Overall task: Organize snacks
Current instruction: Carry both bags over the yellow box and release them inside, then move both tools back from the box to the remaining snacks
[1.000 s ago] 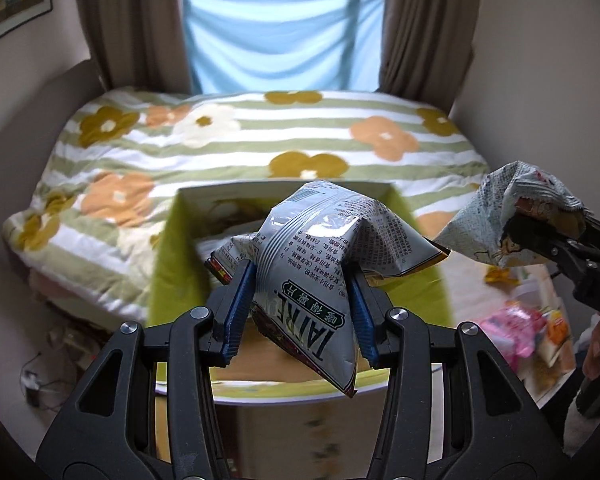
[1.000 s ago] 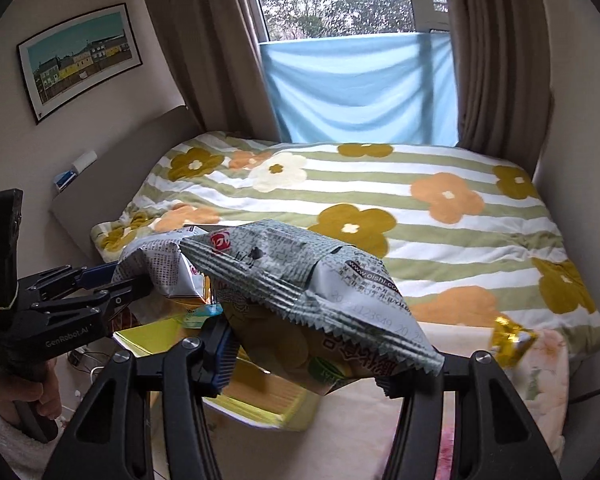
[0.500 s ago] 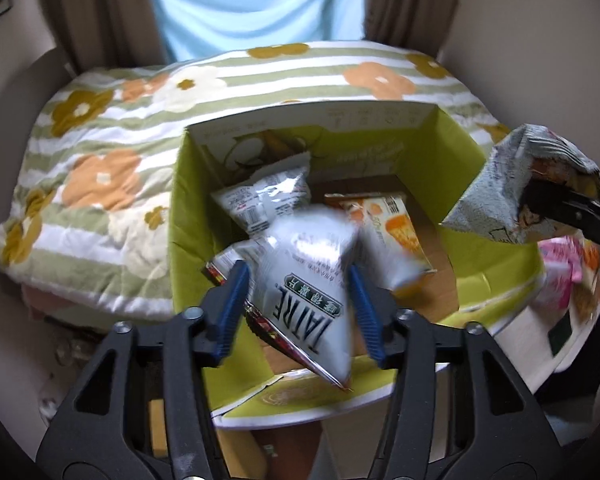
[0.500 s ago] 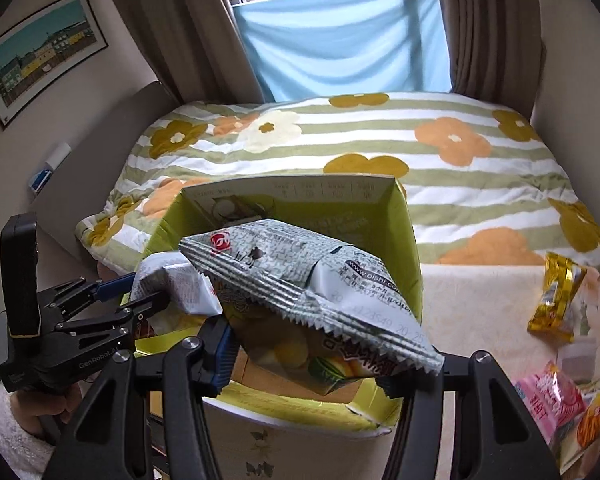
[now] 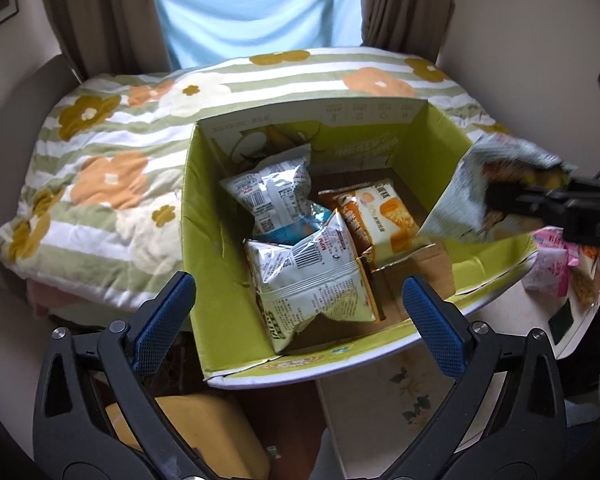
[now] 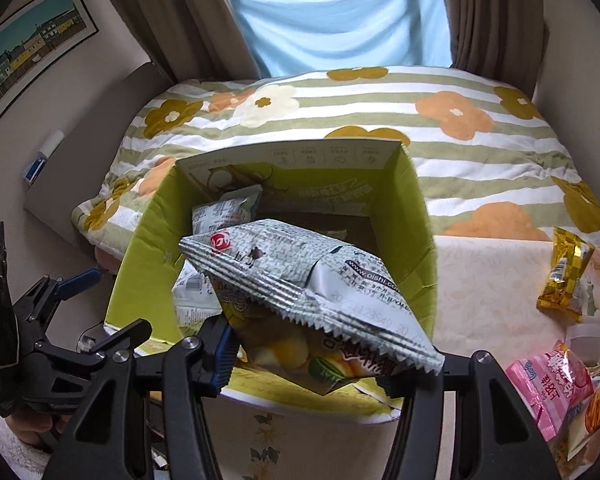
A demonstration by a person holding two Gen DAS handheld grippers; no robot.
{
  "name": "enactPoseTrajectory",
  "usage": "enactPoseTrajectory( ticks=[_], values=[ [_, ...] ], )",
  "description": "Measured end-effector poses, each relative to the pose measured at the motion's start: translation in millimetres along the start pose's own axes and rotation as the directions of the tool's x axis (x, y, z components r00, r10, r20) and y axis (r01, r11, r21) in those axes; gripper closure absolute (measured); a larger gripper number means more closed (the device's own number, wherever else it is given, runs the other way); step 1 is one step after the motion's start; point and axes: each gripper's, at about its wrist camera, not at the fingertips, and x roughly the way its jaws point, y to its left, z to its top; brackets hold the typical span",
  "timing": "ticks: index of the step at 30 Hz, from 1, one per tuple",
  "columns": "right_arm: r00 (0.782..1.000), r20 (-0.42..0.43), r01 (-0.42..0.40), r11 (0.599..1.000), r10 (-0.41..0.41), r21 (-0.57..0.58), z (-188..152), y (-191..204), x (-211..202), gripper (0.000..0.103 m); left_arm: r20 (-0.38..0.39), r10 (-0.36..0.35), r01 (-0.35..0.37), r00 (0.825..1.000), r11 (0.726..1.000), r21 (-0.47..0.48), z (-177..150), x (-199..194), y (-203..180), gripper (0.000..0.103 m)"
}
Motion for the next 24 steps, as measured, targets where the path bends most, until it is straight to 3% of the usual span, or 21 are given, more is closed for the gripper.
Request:
enactPoseTrajectory(
  ticks=[1, 2, 3, 5, 16, 24],
  values=[
    [1.0, -0.009, -0.002, 1.0, 0.002, -0.006, -1.1, 1.9, 2.5, 0.047, -0.001, -0.002, 0.002, 1.0, 1.0, -0.004, 0.3, -0.6, -0.1, 0.001],
    [1.0, -0.022, 0.005, 1.0, -0.006, -0.013, -1.7, 3.6, 6.3, 0.038, -0.004, -0.001, 0.001, 1.0, 1.0, -0.01, 0.1, -0.6, -0.1, 0.001],
    [0.999, -0.028, 0.015, 1.0, -0.016, -0.017, -2.8, 4.8, 8.8, 0.022, -0.006, 0.0, 0.0, 1.0, 1.0, -0.014, -0.1, -0.9, -0.4, 0.001],
    [1.0, -0.026, 0.011, 1.0, -0.012, -0.021, -5.7, 5.1, 10.1, 0.005, -0.007, -0.006, 0.006, 1.0, 1.0, -0.028, -1.0, -2.7, -0.3, 0.001],
    [1.0, 0.011, -0.013, 1.0, 0.013, -0.012, -19.9, -0.4, -4.0, 0.004, 0.004, -0.009, 0.009, 1.0, 0.999, -0.05, -6.3, -18.2, -3.8, 0.001],
    [1.0, 0.016, -0.005, 0.999, 0.005, 0.033, -24.2, -3.7, -22.4, 0.004, 0.008, -0.067, 0.068, 0.998, 0.994, -0.081, -6.0, -25.6, -8.7, 0.001]
  ],
)
